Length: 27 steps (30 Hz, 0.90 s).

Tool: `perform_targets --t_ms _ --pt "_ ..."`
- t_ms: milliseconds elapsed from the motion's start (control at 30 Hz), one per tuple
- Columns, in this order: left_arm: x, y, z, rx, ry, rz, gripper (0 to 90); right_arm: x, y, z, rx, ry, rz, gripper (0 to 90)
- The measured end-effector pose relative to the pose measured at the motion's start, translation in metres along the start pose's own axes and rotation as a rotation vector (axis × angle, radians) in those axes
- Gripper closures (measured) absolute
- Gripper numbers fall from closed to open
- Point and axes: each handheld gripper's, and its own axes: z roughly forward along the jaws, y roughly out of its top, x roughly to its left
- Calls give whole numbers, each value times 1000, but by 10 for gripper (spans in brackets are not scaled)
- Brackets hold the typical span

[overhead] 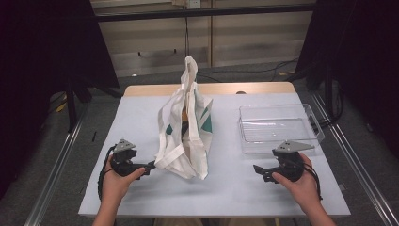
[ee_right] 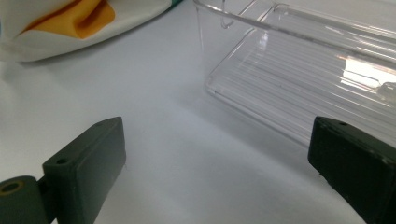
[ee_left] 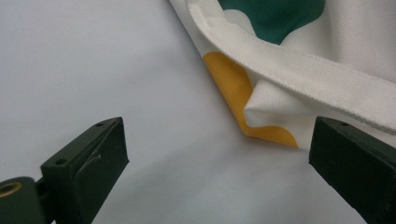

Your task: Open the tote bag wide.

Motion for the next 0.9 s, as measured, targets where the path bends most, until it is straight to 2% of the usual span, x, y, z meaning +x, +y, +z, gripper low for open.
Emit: perform_targets --t_ms 367,700,767,900 --pt "1 7 -3 1 17 4 55 -5 8 -4 -43 19 28 42" --pt "3 19 -6 -26 -5 4 56 -7 20 -17 -68 12 38 44" --pt "5 22 -5 -19 -17 5 56 -7 24 -18 -75 9 36 44" --pt "7 25 -4 -6 -13 15 59 -9 29 -19 -83 9 56 44"
